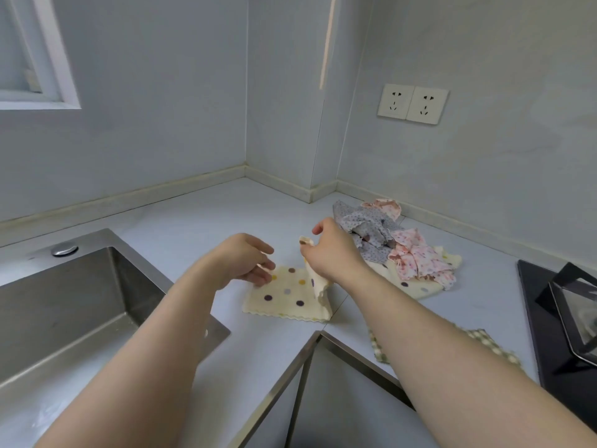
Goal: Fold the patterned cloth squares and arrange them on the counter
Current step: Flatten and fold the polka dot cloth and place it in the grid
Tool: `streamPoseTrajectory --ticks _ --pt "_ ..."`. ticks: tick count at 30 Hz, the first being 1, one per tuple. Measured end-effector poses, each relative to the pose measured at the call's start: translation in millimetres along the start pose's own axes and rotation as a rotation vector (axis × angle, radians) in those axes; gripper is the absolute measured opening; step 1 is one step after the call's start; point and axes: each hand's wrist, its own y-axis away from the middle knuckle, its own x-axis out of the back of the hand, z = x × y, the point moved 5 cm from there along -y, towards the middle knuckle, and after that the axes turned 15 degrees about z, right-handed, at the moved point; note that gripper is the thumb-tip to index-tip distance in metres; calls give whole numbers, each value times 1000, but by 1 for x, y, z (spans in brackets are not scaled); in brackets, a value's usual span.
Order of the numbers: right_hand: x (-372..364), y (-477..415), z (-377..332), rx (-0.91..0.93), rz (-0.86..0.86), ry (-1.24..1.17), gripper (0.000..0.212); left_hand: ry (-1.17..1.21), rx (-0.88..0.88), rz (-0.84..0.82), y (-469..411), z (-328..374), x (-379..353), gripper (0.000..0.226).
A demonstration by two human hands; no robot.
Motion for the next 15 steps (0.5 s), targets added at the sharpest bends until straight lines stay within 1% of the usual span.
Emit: streamPoseTrajectory --ticks 1,2,5,7,8,9,10,11,12,13,15 --pt "-7 0 -3 -11 -18 -5 30 36 38 4 1 -3 0 26" --pt "-16 -1 -5 -26 -35 -17 32 84 79 -17 4 -5 -2 28" --pt "-40 1 -12 -93 -128 -77 46 177 174 -86 6 -10 -6 51" --pt "-52 4 -12 -131 -201 -134 59 171 199 -49 1 -15 -4 66" --pt "-53 4 -9 -143 -192 -158 59 137 191 -24 -2 -17 -3 70" --pt "-50 2 -5 -148 -143 -171 54 76 163 -5 -4 -18 -3 69" --pt "-45 -1 0 -133 -71 -157 45 -5 117 17 -5 -18 -4 59" --pt "-37 -4 5 -101 3 -104 37 -86 65 47 -5 -17 -4 47" --pt "-31 -6 9 -70 56 -26 32 -145 30 75 -4 -15 -5 45" --pt "-27 -8 13 -45 75 54 30 -184 7 93 -2 -11 -7 50" --pt "-24 -8 21 -9 26 196 32 -257 -29 118 0 -6 -8 59"
